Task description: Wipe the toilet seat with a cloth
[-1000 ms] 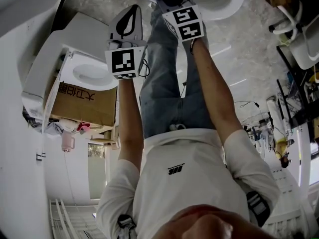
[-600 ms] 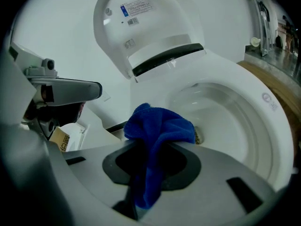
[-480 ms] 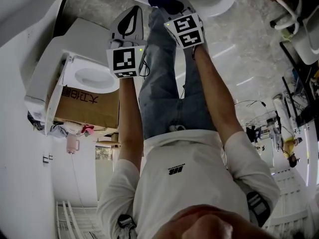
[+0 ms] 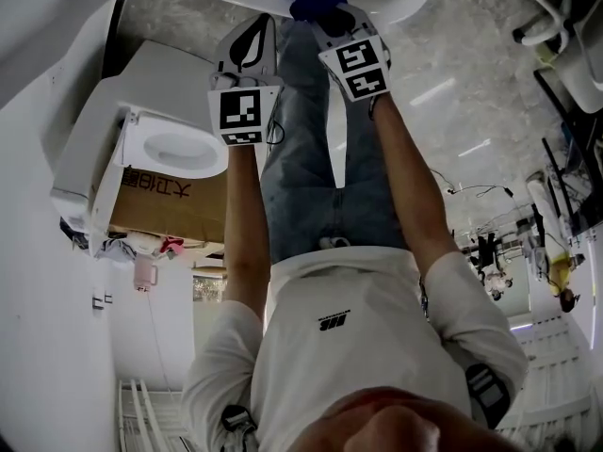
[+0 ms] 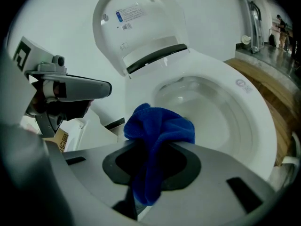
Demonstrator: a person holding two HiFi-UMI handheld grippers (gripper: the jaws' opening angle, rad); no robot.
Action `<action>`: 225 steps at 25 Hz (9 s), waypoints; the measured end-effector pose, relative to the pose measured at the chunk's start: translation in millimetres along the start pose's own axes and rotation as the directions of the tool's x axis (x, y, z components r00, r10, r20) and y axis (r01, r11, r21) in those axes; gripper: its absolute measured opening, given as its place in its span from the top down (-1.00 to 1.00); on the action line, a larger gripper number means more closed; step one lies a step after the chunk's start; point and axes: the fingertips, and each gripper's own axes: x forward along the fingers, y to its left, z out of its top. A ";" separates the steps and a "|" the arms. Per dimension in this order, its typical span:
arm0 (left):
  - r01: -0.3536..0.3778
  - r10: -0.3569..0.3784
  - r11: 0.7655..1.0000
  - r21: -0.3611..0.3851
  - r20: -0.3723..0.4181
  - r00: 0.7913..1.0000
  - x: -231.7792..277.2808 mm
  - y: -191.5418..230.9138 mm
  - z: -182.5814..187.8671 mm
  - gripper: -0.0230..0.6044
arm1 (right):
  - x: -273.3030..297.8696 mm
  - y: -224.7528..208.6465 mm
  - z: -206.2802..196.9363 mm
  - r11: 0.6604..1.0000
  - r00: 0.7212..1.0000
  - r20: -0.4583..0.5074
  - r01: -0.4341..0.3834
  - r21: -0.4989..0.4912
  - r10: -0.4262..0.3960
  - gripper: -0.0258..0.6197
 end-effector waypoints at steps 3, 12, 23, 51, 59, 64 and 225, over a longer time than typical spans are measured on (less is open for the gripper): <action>0.020 -0.020 1.000 0.008 -0.014 1.000 7.8 -13.5 -2.2 0.90 | -9.4 -9.9 -10.9 1.000 1.000 0.000 0.013 0.013 -0.013 0.65; 0.088 -0.087 0.995 0.037 -0.035 0.996 28.4 -54.4 3.9 0.90 | -35.3 -37.9 -35.4 0.998 0.999 -0.003 0.043 0.041 -0.043 0.65; 0.156 -0.152 0.985 0.074 -0.061 0.987 45.1 -89.7 8.9 0.90 | -54.3 -57.9 -49.1 0.997 0.998 -0.001 0.061 0.057 -0.061 0.65; 0.219 -0.211 0.968 0.123 -0.073 0.975 79.3 -127.1 38.7 0.90 | -93.5 -151.2 -49.6 0.954 0.969 0.049 0.227 0.195 -0.241 0.65; 0.216 -0.210 0.970 0.114 -0.065 0.976 85.3 -128.1 45.9 0.90 | -93.6 -173.3 -30.8 0.943 0.959 0.070 0.253 0.216 -0.273 0.65; 0.216 -0.210 0.970 0.108 -0.061 0.976 89.4 -126.7 52.3 0.90 | -91.6 -184.3 -18.6 0.939 0.955 0.078 0.265 0.218 -0.287 0.65; -0.086 0.103 0.987 -0.134 0.126 0.987 -145.6 31.1 99.0 0.90 | -95.7 97.7 160.7 0.895 0.986 -0.026 -0.160 -0.418 0.164 0.65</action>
